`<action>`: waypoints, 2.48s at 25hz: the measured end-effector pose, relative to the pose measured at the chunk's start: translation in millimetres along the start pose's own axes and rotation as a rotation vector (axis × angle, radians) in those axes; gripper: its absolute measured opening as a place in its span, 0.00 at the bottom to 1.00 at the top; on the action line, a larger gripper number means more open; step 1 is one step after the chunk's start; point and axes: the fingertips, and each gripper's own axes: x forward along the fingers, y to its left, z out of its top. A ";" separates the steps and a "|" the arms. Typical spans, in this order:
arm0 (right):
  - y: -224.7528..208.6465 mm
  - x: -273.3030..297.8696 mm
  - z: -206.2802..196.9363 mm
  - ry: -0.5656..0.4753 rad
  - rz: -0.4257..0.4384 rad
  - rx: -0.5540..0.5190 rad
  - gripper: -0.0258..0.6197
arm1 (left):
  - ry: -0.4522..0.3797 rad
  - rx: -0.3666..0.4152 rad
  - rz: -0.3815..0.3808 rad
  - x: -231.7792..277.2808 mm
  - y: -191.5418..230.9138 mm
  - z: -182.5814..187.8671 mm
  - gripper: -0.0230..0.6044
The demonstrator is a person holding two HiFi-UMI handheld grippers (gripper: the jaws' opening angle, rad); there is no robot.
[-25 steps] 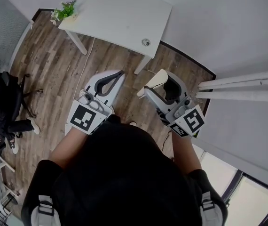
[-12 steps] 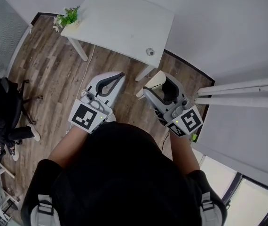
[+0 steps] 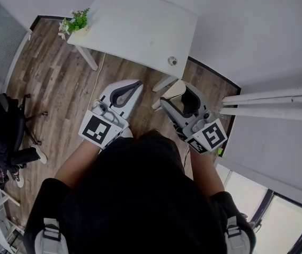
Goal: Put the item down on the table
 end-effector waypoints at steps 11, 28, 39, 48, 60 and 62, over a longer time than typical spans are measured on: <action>-45.9 17.4 -2.4 -0.012 0.002 0.029 0.48 | 0.017 -0.003 0.040 27.8 29.7 -8.2 0.03; -149.5 54.8 12.7 -0.043 0.067 0.053 0.48 | 0.038 0.024 0.080 121.6 73.1 0.2 0.03; -214.2 59.0 16.9 -0.052 0.111 0.075 0.48 | 0.073 0.048 0.121 182.3 82.2 2.6 0.03; -246.1 59.9 14.1 -0.052 0.125 0.083 0.48 | 0.091 0.059 0.154 209.9 89.1 -0.3 0.03; -268.4 77.7 8.3 -0.040 0.122 0.097 0.48 | 0.098 0.049 0.161 225.7 112.0 -9.6 0.03; -274.3 84.5 5.3 -0.034 0.116 0.097 0.48 | 0.086 0.046 0.155 229.6 123.8 -12.8 0.03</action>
